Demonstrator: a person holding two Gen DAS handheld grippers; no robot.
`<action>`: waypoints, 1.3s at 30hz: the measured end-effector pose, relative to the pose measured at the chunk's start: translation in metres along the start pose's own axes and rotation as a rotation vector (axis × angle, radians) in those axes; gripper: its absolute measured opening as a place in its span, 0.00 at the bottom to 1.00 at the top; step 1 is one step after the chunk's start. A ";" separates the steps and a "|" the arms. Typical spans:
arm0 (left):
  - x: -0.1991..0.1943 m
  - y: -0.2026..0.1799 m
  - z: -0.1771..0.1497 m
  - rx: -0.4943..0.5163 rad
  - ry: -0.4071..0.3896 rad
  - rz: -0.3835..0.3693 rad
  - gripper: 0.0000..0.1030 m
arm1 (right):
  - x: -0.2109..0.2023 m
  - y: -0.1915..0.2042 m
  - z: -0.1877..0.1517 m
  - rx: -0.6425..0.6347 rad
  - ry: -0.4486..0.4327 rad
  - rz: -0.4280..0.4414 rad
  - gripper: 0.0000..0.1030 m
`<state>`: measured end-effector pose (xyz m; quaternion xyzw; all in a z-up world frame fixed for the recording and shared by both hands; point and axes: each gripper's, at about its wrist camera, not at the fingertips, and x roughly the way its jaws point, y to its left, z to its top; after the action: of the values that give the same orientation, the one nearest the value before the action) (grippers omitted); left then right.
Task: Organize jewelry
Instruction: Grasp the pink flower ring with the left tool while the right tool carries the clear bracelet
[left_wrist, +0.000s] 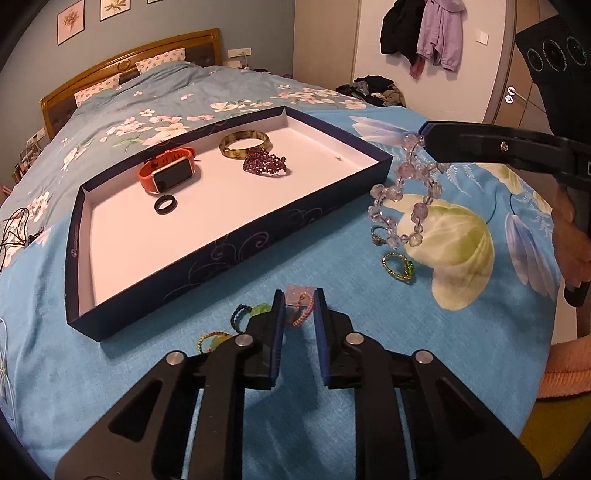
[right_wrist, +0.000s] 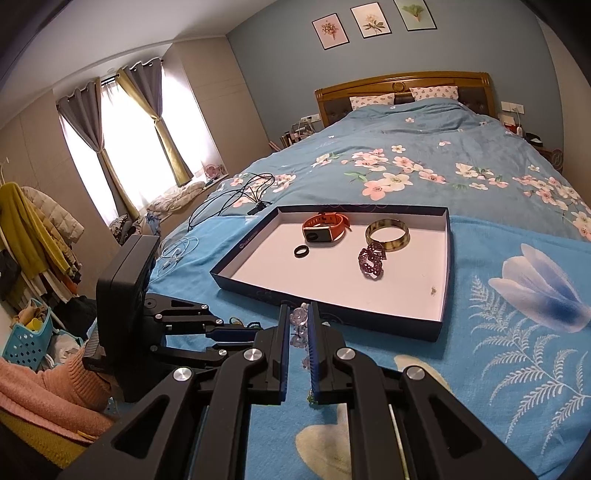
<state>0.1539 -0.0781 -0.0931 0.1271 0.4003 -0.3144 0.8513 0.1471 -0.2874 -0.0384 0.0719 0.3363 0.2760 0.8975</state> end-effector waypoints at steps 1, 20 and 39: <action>0.001 -0.001 0.001 0.002 0.003 0.001 0.18 | 0.001 0.000 0.000 0.000 0.001 -0.001 0.08; 0.004 0.003 0.006 -0.035 -0.005 0.015 0.03 | 0.000 -0.001 0.006 -0.013 -0.011 -0.002 0.08; -0.038 0.021 0.030 -0.053 -0.125 0.058 0.03 | 0.002 0.000 0.039 -0.064 -0.070 -0.022 0.08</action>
<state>0.1668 -0.0594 -0.0454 0.0960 0.3505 -0.2862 0.8866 0.1736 -0.2840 -0.0099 0.0492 0.2966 0.2741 0.9135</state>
